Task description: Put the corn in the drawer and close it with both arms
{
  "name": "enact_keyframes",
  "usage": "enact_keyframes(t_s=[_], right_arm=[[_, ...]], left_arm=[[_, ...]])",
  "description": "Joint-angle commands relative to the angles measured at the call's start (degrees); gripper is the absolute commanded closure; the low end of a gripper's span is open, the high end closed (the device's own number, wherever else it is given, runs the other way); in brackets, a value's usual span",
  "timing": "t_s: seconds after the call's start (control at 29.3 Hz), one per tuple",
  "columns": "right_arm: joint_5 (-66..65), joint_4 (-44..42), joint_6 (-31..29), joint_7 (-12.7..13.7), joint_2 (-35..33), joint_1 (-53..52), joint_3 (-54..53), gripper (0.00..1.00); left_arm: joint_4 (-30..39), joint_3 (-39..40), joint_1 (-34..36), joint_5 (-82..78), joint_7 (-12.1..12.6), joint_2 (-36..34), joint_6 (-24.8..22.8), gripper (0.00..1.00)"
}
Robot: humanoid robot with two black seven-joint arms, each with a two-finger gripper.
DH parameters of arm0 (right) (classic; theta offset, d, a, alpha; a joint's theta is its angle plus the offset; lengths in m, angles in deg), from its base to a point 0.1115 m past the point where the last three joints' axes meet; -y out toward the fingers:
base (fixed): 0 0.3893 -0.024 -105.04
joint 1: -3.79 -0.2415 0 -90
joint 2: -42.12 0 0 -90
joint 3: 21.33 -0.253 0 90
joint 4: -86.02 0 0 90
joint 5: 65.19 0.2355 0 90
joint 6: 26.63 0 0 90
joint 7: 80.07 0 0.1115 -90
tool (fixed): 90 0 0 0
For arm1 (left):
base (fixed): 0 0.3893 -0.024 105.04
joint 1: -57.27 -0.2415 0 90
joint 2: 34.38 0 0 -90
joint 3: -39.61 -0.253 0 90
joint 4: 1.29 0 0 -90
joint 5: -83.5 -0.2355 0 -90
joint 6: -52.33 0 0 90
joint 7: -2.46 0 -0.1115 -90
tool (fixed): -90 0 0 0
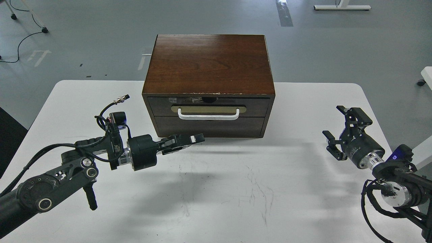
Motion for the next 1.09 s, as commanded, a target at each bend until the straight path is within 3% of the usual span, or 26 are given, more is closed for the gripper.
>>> enact_keyframes(t_s=[0.0, 0.03, 0.2, 0.34, 0.44, 0.51, 0.61, 0.85, 1.06], right_arm=[[0.00, 0.05, 0.00, 0.01, 0.00, -0.18, -0.42, 0.00], [0.00, 0.05, 0.00, 0.01, 0.00, -0.27, -0.60, 0.00], [0.00, -0.04, 0.00, 0.01, 0.00, -0.53, -0.69, 0.00], [0.09, -0.04, 0.00, 0.01, 0.00, -0.71, -0.69, 0.00], [0.09, 0.05, 0.00, 0.01, 0.09, -0.79, -0.69, 0.00], [0.09, -0.04, 0.00, 0.01, 0.44, -1.06, -0.69, 0.00], [0.09, -0.13, 0.00, 0.01, 0.96, -1.32, -0.69, 0.00], [0.09, -0.39, 0.35, 0.01, 2.46, -1.32, -1.12, 0.00], [0.09, -0.30, 0.35, 0.01, 2.72, -1.32, -3.06, 0.00]], left_arm=[[4.84, 2.02, -0.35, 12.50, -0.02, -4.09, -0.04, 0.05], [5.02, 3.51, -0.35, 15.91, -0.02, -5.14, -0.30, 0.01], [4.33, 10.80, -0.79, 26.46, -0.02, -6.99, 0.14, 0.01], [2.22, 11.52, -1.23, 31.41, -0.02, -9.63, 1.72, 0.01], [1.51, 11.61, -2.63, 32.29, -0.02, -10.95, 4.61, 0.01], [0.98, 12.39, -5.88, 34.30, -0.02, -10.95, 10.66, 0.01], [-0.50, 12.49, -7.64, 36.50, -0.02, -10.69, 13.76, 0.01], [-6.21, 13.97, -13.71, 42.04, -0.02, -9.63, 13.15, 0.01], [-8.42, 15.12, -16.78, 44.33, -0.02, -9.02, 6.66, 0.01]])
